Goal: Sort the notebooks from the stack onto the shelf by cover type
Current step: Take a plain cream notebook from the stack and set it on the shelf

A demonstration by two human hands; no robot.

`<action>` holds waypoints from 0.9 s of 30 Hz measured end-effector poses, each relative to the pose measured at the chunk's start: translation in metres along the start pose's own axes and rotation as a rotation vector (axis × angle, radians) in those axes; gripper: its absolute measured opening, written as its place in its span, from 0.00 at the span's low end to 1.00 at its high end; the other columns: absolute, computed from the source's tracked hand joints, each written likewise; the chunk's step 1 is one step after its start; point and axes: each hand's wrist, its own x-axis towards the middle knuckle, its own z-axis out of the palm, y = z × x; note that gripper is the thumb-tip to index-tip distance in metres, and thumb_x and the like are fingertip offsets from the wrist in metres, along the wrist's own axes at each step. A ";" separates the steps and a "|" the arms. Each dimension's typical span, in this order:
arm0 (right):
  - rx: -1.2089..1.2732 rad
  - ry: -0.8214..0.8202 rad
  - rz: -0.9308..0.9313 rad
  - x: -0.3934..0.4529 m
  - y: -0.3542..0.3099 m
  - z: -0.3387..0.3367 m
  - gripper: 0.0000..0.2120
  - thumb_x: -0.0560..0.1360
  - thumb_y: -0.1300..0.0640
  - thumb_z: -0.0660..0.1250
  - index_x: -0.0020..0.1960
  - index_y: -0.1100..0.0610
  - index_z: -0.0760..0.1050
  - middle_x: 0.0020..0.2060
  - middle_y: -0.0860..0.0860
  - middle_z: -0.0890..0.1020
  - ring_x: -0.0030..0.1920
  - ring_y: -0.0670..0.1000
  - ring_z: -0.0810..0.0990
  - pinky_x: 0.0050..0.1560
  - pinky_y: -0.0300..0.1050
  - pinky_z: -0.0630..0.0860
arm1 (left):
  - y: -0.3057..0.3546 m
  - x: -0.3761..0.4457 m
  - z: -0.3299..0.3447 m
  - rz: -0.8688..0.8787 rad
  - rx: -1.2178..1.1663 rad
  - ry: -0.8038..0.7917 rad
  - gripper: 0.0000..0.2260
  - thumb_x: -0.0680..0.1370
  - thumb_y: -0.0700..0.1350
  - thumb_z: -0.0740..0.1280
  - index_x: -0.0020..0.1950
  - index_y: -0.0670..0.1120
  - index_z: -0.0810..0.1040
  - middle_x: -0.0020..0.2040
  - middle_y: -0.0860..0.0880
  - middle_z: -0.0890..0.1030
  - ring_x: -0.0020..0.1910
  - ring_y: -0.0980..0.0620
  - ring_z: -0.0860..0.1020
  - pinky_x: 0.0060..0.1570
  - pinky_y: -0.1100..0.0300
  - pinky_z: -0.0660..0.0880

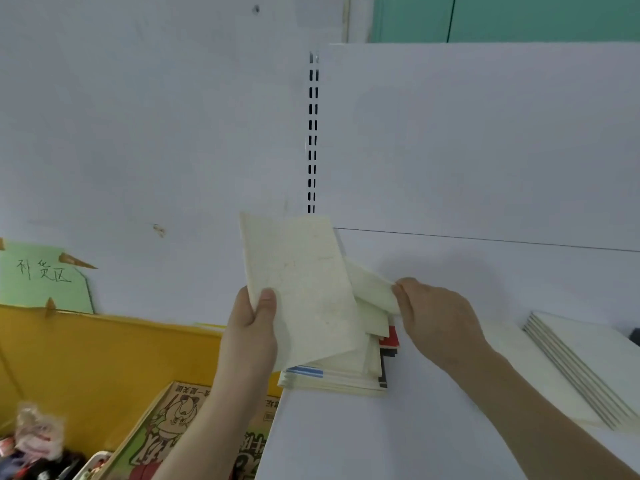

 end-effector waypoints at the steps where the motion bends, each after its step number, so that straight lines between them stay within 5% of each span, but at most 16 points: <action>1: 0.028 0.076 0.041 0.000 0.001 -0.005 0.23 0.81 0.47 0.45 0.45 0.55 0.75 0.23 0.44 0.69 0.22 0.48 0.68 0.24 0.42 0.63 | -0.001 -0.002 0.004 0.011 0.005 -0.008 0.07 0.85 0.54 0.57 0.53 0.61 0.75 0.52 0.54 0.82 0.52 0.50 0.80 0.53 0.46 0.80; 4: 0.153 0.203 0.181 -0.002 0.004 -0.017 0.20 0.81 0.49 0.51 0.41 0.58 0.75 0.21 0.46 0.69 0.20 0.49 0.69 0.23 0.44 0.65 | -0.005 -0.007 0.014 0.010 -0.002 -0.028 0.08 0.85 0.53 0.57 0.55 0.59 0.75 0.51 0.55 0.82 0.52 0.50 0.80 0.52 0.47 0.80; 8: 0.117 0.354 0.102 -0.023 -0.028 -0.027 0.16 0.80 0.51 0.53 0.41 0.55 0.74 0.22 0.49 0.73 0.22 0.56 0.74 0.24 0.44 0.67 | -0.007 -0.012 0.035 -0.001 -0.026 -0.078 0.09 0.85 0.54 0.57 0.53 0.59 0.76 0.46 0.58 0.83 0.51 0.52 0.81 0.53 0.47 0.80; 15: 0.113 0.313 -0.151 -0.057 -0.076 0.006 0.16 0.81 0.54 0.59 0.54 0.62 0.82 0.49 0.56 0.86 0.47 0.54 0.85 0.51 0.48 0.81 | -0.011 -0.020 0.062 0.014 -0.074 -0.153 0.08 0.80 0.60 0.62 0.54 0.59 0.75 0.45 0.59 0.85 0.45 0.59 0.84 0.50 0.52 0.81; 22: 0.275 0.199 -0.284 -0.062 -0.068 0.008 0.18 0.81 0.54 0.57 0.63 0.60 0.79 0.62 0.54 0.81 0.63 0.52 0.79 0.62 0.51 0.75 | -0.013 -0.010 0.052 -0.027 -0.028 -0.152 0.10 0.80 0.43 0.67 0.56 0.58 0.76 0.48 0.55 0.85 0.46 0.56 0.84 0.48 0.54 0.82; 27: 0.392 0.205 0.007 -0.040 -0.035 0.006 0.17 0.78 0.58 0.58 0.62 0.58 0.78 0.58 0.51 0.82 0.58 0.51 0.79 0.61 0.41 0.71 | -0.011 -0.003 0.033 -0.033 -0.059 -0.122 0.07 0.82 0.46 0.65 0.59 0.55 0.77 0.51 0.55 0.86 0.52 0.51 0.84 0.56 0.43 0.80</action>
